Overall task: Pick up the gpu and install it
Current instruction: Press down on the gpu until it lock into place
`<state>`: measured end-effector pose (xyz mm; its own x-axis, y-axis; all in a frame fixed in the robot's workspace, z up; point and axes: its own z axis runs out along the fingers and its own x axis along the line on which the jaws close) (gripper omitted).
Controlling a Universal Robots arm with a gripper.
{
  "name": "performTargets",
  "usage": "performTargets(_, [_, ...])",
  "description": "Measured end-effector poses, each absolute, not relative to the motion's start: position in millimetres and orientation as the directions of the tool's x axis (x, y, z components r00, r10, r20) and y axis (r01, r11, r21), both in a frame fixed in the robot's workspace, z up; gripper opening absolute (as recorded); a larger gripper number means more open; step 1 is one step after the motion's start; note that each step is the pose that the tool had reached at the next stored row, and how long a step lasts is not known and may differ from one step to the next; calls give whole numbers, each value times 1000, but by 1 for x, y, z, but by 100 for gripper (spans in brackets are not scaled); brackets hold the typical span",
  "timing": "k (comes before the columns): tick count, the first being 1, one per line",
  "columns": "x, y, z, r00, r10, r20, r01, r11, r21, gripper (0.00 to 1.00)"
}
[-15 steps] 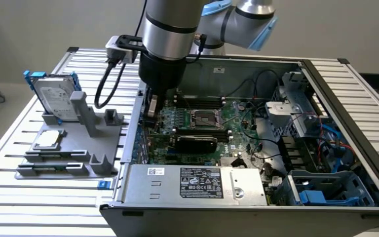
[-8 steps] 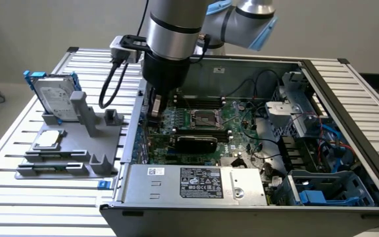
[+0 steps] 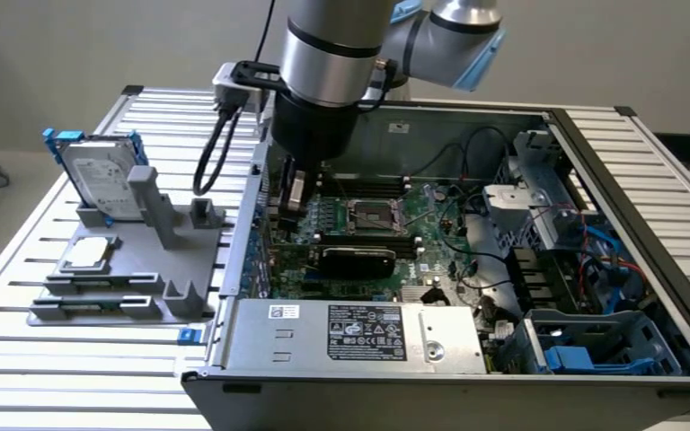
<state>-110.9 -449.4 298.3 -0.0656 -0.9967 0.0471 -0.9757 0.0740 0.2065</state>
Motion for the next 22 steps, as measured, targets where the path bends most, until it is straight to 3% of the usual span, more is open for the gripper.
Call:
performTargets(12, [-100, -449, 298, -61, -998, 25, -995, 62, 80, 11])
performTargets(22, [-99, -449, 301, -61, -998, 17, -995, 62, 76, 11])
